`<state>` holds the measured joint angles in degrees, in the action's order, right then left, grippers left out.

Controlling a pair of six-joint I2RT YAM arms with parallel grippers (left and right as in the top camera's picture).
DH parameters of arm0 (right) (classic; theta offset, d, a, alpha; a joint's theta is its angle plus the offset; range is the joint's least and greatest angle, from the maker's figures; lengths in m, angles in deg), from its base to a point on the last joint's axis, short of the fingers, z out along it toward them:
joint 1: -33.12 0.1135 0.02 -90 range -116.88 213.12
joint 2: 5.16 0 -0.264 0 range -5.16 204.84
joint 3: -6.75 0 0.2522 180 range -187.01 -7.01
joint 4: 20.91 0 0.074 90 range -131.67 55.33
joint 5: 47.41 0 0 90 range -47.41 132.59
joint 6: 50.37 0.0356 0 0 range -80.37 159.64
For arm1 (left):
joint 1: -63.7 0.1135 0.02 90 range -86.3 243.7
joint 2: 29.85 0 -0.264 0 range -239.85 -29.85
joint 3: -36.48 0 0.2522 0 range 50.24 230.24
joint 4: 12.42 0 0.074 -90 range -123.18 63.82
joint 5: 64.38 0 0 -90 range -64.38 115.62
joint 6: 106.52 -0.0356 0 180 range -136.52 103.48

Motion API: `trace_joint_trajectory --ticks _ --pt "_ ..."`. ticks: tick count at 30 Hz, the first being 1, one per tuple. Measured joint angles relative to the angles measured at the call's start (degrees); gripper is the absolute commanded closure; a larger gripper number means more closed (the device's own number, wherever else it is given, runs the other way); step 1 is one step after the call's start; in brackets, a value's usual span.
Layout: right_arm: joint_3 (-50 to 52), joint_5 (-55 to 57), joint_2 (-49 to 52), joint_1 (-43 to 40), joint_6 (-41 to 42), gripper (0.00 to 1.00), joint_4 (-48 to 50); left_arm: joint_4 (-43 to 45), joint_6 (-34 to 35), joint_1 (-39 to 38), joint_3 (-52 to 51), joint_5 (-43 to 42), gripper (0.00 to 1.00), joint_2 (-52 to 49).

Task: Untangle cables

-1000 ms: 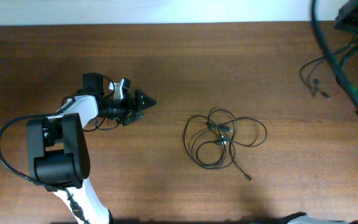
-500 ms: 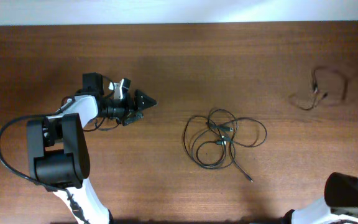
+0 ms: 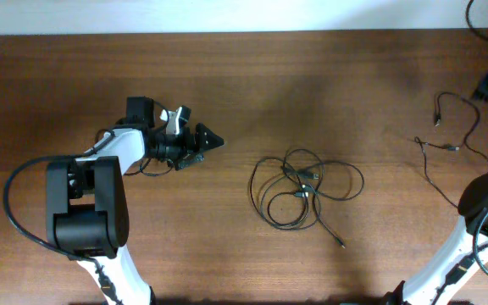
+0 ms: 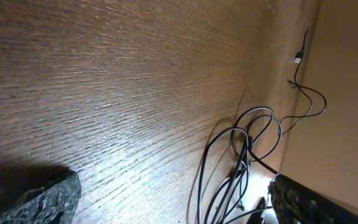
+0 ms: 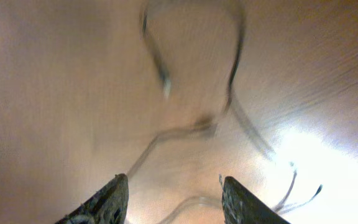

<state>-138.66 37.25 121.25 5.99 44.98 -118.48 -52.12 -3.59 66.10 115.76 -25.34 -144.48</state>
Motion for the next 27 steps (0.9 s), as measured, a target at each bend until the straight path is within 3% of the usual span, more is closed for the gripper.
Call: trace_joint_trajectory --ticks 4,5,6,8,9,10,11,12,15,18,22,23,24,25,26,27 --pt "0.4 -2.6 1.5 2.4 -4.1 0.41 -8.3 0.3 0.0 0.0 0.0 0.1 0.01 0.0" --pt "1.4 -3.0 1.6 3.4 -5.3 0.26 -9.2 0.4 0.2 0.0 0.0 0.2 0.01 0.0" --pt "2.8 -3.1 1.6 4.1 -5.8 0.21 -9.0 0.5 0.2 0.0 0.0 0.2 0.01 0.0" --pt "8.1 -2.9 1.9 5.2 -7.1 0.21 -7.7 0.7 0.2 0.0 0.0 0.2 0.01 0.0" --pt "10.8 -2.6 2.0 5.6 -7.3 0.29 -6.5 0.7 0.2 0.0 0.0 0.3 0.01 0.0" --pt "14.9 -2.3 2.2 5.8 -7.7 0.43 -4.1 0.7 0.2 0.0 0.0 0.2 0.01 0.0" --pt "17.5 -2.2 2.3 5.9 -7.5 0.91 -3.1 0.7 0.2 0.0 0.0 0.3 0.01 0.0" --pt "20.6 -1.6 2.5 5.9 -7.8 0.96 -0.8 0.7 0.2 0.0 0.0 0.3 0.01 0.0" --pt "21.2 4.5 2.7 5.6 -4.5 0.96 -1.0 0.7 0.2 0.0 0.1 0.3 0.01 0.0" --pt "14.7 16.2 3.0 2.6 3.3 0.96 -7.4 0.8 0.2 0.0 0.1 0.3 0.01 0.0" --pt "7.8 21.7 2.9 -5.1 10.1 0.96 -9.2 0.9 0.3 0.0 0.1 0.4 0.01 0.0" --pt "7.6 22.3 2.9 -7.1 11.1 0.94 -9.1 0.9 0.4 0.0 0.1 0.4 0.01 0.0" --pt "7.6 22.6 2.9 -9.0 11.7 0.66 -8.9 0.9 0.4 0.0 0.1 0.4 0.01 0.0" --pt "7.6 22.7 2.9 -10.3 12.1 0.3 -8.7 0.9 0.4 0.0 0.1 0.4 0.01 0.0" --pt "7.6 22.5 2.9 -11.6 12.4 0.14 -8.2 0.9 0.4 0.0 0.1 0.4 0.01 0.0" --pt "7.6 21.9 2.9 -12.5 12.7 0.07 -7.8 0.9 0.4 0.0 0.1 0.4 0.01 0.0"
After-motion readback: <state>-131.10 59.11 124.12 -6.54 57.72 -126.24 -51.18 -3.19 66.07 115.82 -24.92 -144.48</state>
